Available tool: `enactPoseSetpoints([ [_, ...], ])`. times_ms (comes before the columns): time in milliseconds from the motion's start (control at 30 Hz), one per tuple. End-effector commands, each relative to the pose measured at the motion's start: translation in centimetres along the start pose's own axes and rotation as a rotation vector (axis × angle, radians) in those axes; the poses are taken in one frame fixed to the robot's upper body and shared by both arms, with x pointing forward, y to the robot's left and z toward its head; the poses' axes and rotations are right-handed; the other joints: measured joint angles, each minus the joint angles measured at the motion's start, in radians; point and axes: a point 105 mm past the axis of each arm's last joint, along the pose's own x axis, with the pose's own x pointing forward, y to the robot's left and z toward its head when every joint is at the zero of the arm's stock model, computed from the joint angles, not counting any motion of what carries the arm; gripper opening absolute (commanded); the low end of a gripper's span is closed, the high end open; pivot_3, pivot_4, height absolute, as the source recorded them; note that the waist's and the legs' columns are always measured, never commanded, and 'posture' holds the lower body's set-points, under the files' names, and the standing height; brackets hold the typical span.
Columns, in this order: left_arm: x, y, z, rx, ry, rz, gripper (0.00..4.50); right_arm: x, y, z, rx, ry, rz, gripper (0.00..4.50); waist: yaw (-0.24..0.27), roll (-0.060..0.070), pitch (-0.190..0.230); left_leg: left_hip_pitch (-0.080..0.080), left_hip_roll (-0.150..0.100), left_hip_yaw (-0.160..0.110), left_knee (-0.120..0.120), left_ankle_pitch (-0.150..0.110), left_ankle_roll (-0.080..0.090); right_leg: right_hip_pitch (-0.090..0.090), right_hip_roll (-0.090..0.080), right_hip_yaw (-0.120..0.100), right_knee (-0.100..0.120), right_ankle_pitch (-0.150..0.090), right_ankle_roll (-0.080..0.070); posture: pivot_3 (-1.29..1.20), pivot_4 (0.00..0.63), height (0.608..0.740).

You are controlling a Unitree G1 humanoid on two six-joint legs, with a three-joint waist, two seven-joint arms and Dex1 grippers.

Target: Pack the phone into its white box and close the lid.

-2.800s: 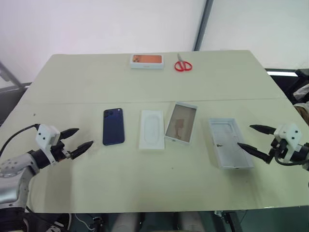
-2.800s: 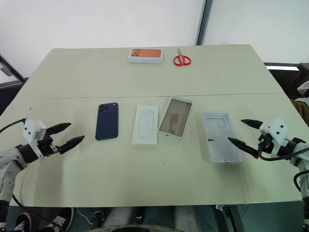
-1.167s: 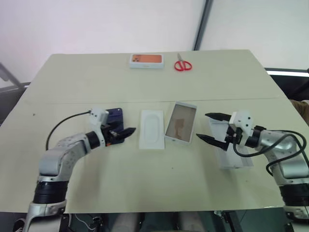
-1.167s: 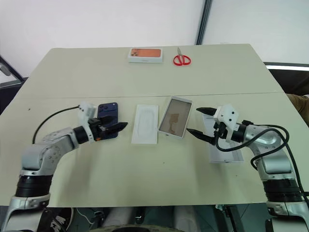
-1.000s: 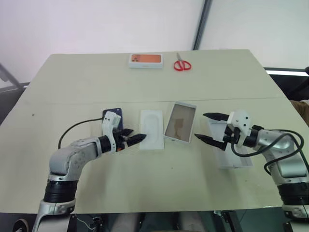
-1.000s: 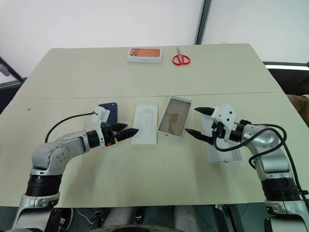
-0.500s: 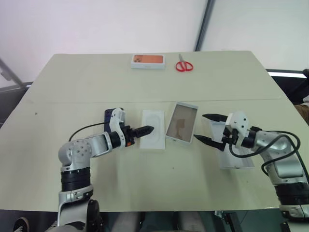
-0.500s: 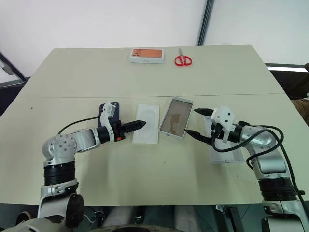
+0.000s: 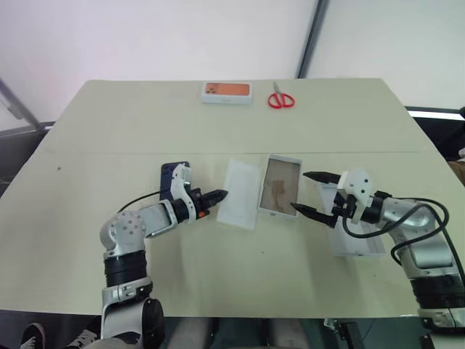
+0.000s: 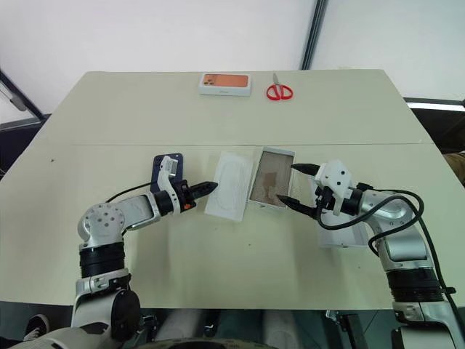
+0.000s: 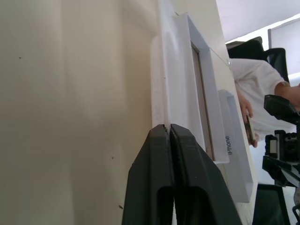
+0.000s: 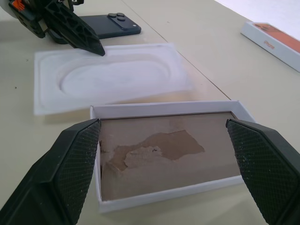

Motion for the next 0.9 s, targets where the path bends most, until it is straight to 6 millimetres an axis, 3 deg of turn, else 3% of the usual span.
enactPoseSetpoints([
  [33, -0.5, 1.3, 0.5, -0.021, -0.032, 0.058, 0.05, -0.2, -0.2, 0.9, -0.037, -0.027, -0.017, 4.50, -0.002, 0.000, 0.000, 0.000, 0.000, 0.000, 0.000, 0.000, 0.000, 0.000, 0.000, 0.000, 0.000, 0.000, 0.000, 0.00, 0.150, 0.740],
  [233, -0.8, 1.4, 2.1, -0.026, -0.099, 0.068, 0.05, 0.5, 0.9, 1.1, -0.019, -0.048, 0.025, 4.50, -0.002, 0.000, 0.000, 0.000, 0.000, 0.000, 0.000, 0.000, 0.000, -0.001, 0.000, 0.000, 0.000, 0.000, 0.000, 0.00, 0.150, 0.740],
  [400, -1.0, 0.6, 3.3, -0.051, -0.131, 0.030, 0.05, 2.9, 3.6, 0.9, -0.022, -0.041, 0.155, 4.50, -0.003, -0.001, 0.000, 0.000, 0.000, 0.000, -0.001, 0.000, 0.000, -0.001, 0.000, 0.000, 0.000, 0.000, 0.000, 0.00, 0.150, 0.740],
  [567, -1.3, -0.4, 4.5, -0.075, -0.159, -0.019, 0.05, 4.1, 3.9, -0.3, -0.008, 0.039, 0.206, 4.50, -0.002, -0.002, 0.001, -0.002, 0.000, 0.000, 0.000, 0.000, -0.001, -0.003, 0.000, 0.000, 0.000, 0.000, 0.000, 0.00, 0.150, 0.740],
  [667, -1.6, -0.6, 4.9, -0.058, -0.170, -0.020, 0.00, 4.4, 4.4, -1.4, -0.001, 0.085, 0.242, 3.60, 0.001, -0.002, 0.001, -0.002, 0.000, 0.000, 0.000, 0.000, -0.001, -0.003, 0.000, 0.000, 0.000, 0.000, 0.000, 0.00, 0.150, 0.740],
  [900, -2.5, -1.6, 6.3, -0.023, -0.221, -0.055, 0.00, 4.4, 4.8, -2.1, 0.001, 0.108, 0.274, 0.02, -0.003, -0.003, 0.002, -0.002, 0.000, 0.000, 0.000, 0.001, -0.001, -0.003, 0.001, 0.000, 0.001, 0.000, 0.000, 0.00, 0.150, 0.740],
])
